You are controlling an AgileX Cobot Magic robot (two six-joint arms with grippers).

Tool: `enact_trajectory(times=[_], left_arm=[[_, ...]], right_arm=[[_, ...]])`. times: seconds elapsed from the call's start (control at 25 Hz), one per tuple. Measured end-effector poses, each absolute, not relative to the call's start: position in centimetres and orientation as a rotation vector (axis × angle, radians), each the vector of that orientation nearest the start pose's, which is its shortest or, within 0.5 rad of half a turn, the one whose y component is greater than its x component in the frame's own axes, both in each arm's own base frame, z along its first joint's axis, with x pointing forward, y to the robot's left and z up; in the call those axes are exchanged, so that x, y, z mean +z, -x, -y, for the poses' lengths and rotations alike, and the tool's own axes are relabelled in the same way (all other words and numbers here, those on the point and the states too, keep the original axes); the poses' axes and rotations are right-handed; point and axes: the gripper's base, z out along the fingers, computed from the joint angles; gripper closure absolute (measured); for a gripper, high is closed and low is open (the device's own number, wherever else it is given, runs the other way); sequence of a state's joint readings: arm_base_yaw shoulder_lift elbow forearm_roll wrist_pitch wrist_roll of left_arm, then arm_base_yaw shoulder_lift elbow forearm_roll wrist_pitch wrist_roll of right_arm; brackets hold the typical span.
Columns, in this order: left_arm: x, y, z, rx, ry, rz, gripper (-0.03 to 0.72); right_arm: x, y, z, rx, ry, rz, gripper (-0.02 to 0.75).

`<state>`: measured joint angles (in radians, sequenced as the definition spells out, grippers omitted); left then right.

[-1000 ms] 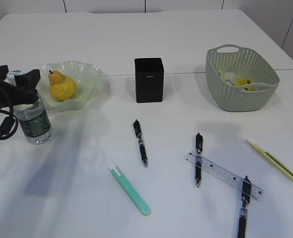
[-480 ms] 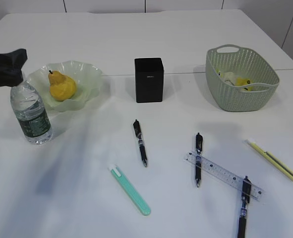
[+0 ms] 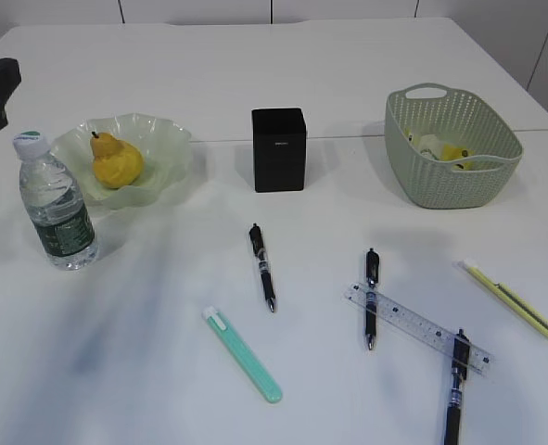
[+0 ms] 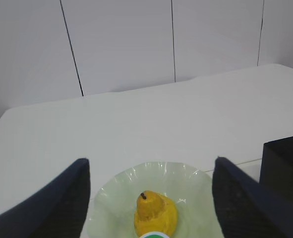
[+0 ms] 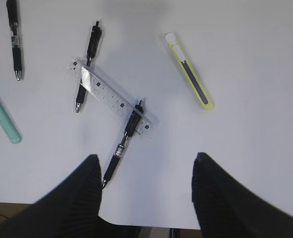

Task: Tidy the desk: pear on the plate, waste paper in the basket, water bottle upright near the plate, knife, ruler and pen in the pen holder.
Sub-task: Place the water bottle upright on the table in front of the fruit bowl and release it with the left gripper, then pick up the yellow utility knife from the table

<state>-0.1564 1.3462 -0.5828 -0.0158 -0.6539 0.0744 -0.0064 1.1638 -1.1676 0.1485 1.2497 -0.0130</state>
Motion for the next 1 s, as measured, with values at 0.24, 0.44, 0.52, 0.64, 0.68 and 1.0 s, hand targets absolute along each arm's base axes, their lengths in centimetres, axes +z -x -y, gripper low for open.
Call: enact_trajectory(times=[0.24,0.44,0.52,0.64,0.68,1.0], left_arm=[[27.6,-26.2,4.1,-0.067,-0.167,-1.592,0.147],[28.3,-25.1,3.9,-0.067,-0.173,-1.635,0.147],[28.6,-24.8,3.8,-0.067,-0.176,-1.662,0.149],[29.7,-24.6,3.8,-0.068,-0.181,-1.7,0.152],[30.1,-24.5,3.8,-0.068,-0.184,-1.719,0.153],[33.2,-23.5,3.7,-0.083,-0.182,-1.835,0.166]], right_arm=[[35.6,-21.2,-1.3,0.215,0.011,-2.738,0.279],[34.4,-22.8,-2.4,0.38,0.128,-2.756,0.279],[34.0,-23.7,-2.7,0.415,0.156,-2.738,0.279],[33.3,-25.1,-2.7,0.419,0.169,-2.749,0.279],[33.1,-25.6,-2.7,0.419,0.172,-2.756,0.279],[30.8,-29.3,-2.5,0.41,0.185,-2.842,0.279]])
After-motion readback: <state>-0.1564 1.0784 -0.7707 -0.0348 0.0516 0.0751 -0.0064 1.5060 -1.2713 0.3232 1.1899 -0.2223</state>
